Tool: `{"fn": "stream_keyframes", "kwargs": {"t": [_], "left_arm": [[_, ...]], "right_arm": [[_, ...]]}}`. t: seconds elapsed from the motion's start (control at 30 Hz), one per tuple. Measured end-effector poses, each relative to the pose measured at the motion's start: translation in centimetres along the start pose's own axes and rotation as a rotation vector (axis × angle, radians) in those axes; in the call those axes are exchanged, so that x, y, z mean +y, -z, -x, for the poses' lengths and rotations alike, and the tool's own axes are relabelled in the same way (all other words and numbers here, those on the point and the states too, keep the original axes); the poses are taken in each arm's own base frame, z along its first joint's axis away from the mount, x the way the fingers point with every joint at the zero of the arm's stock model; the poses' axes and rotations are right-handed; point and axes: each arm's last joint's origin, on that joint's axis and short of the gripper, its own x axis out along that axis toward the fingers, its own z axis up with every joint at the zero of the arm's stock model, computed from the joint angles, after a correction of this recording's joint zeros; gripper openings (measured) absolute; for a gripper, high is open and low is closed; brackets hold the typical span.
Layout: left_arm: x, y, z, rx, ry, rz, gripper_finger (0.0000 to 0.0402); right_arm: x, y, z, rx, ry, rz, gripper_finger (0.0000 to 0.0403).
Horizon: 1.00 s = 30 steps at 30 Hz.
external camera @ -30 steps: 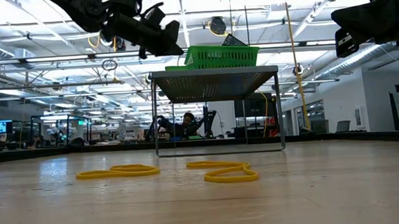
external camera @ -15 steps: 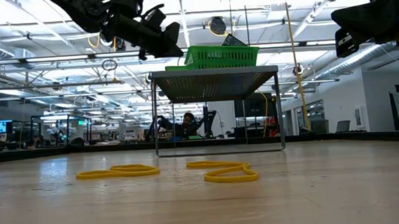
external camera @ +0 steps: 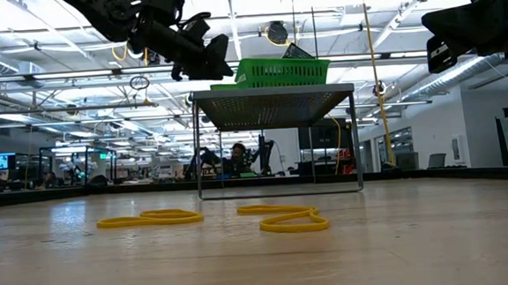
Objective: Pick & Place Office Desk Supplies
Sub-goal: Put the yellow rubber band into the left green bin on the shelf
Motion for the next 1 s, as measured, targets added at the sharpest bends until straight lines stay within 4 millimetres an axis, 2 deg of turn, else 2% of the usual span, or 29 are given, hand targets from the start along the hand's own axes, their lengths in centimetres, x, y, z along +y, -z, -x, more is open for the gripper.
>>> {"fn": "stream_keyframes", "kwargs": {"t": [0.2,0.4,0.53,0.73,1.0], "left_arm": [[-1.6,-1.2,1.4,-0.051,0.123,-0.123,0.0234],[-5.3,-3.3,5.4,-0.126,0.261,-0.268,0.0239],[-7.9,-3.6,8.4,-0.107,0.385,-0.32,0.0239],[-11.7,-2.5,12.0,-0.002,0.573,-0.33,0.0239],[-16.5,1.3,16.0,0.239,0.786,-0.451,0.0239]], "right_arm": [[0.0,0.0,0.0,0.0,0.0,0.0,0.0],[0.0,0.0,0.0,0.0,0.0,0.0,0.0],[0.0,0.0,0.0,0.0,0.0,0.0,0.0],[0.0,0.0,0.0,0.0,0.0,0.0,0.0],[0.0,0.0,0.0,0.0,0.0,0.0,0.0]]}}
